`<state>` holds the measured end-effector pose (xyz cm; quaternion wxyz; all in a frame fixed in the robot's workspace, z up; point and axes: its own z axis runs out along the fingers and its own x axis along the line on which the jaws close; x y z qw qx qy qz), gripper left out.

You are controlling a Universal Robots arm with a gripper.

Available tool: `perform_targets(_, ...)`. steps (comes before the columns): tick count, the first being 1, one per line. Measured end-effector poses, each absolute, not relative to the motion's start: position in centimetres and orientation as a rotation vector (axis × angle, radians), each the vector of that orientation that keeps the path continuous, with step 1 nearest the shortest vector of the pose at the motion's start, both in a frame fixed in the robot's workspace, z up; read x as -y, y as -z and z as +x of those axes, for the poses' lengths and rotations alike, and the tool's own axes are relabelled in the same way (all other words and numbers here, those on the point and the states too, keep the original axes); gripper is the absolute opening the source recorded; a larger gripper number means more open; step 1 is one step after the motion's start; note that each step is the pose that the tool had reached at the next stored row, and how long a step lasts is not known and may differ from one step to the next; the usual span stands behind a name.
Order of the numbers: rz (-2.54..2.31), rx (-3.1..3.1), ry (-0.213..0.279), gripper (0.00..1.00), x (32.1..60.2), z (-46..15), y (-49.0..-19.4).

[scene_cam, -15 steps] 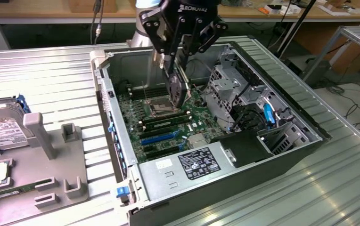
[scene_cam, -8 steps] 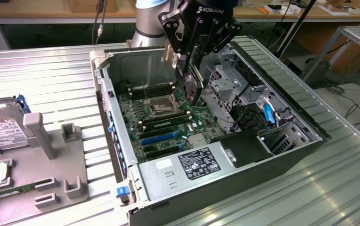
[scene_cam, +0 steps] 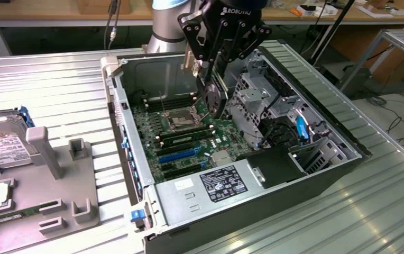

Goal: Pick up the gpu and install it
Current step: 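Insert the gpu into the slot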

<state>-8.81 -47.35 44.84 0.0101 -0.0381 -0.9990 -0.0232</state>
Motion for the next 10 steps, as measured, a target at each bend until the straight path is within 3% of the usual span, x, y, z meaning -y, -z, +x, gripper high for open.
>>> perform_targets(10,-0.119,3.117,0.072,0.27,47.3,-7.7,-44.8)
